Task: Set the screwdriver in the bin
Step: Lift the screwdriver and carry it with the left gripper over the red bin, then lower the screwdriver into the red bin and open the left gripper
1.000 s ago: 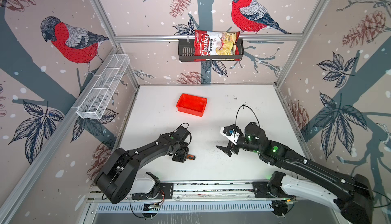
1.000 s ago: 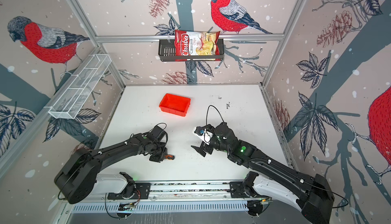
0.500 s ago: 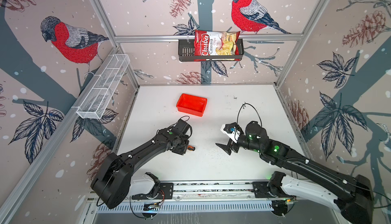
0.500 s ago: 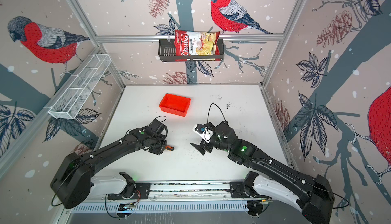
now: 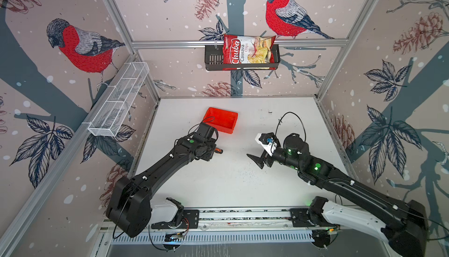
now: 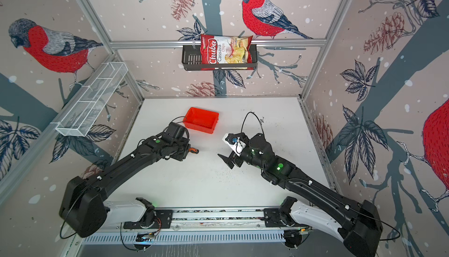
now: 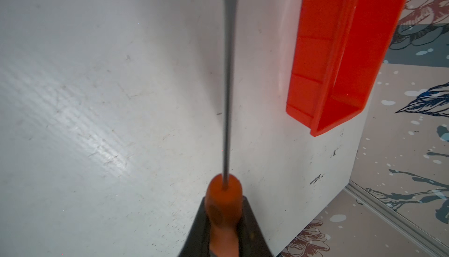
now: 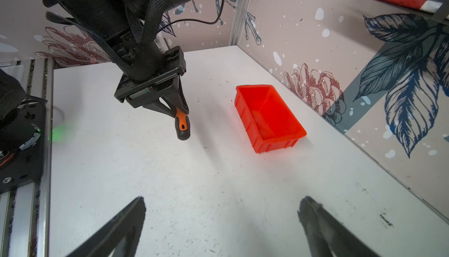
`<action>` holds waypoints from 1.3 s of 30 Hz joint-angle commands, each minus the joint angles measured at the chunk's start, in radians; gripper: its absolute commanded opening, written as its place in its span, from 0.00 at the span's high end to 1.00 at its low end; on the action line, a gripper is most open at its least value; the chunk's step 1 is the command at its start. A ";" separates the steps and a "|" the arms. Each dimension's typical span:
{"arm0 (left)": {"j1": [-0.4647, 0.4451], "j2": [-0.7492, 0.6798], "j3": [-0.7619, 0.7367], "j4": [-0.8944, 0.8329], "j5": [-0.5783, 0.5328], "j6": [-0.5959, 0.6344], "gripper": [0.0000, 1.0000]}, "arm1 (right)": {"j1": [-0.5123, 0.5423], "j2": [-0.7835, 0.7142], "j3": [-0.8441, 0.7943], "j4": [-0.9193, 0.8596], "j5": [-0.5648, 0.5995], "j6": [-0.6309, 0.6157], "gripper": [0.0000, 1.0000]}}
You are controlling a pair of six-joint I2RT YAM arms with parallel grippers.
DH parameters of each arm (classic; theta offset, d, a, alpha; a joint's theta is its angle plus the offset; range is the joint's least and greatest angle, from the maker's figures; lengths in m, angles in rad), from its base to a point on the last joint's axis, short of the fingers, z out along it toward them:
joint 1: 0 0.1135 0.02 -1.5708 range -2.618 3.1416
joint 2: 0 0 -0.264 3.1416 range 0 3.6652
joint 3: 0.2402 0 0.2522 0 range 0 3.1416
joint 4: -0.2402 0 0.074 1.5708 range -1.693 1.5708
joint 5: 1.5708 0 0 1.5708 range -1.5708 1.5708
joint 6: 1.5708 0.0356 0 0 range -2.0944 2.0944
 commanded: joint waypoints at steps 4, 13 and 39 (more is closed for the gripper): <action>0.043 0.074 0.091 0.124 -0.053 0.097 0.99 | -0.025 0.060 0.049 0.072 -0.020 -0.045 0.01; 0.073 0.340 0.375 0.141 -0.029 0.215 0.99 | -0.027 0.155 0.090 0.121 -0.027 -0.062 0.01; 0.137 0.872 0.825 0.113 0.077 0.198 0.97 | -0.035 0.263 0.124 0.190 0.082 -0.030 0.01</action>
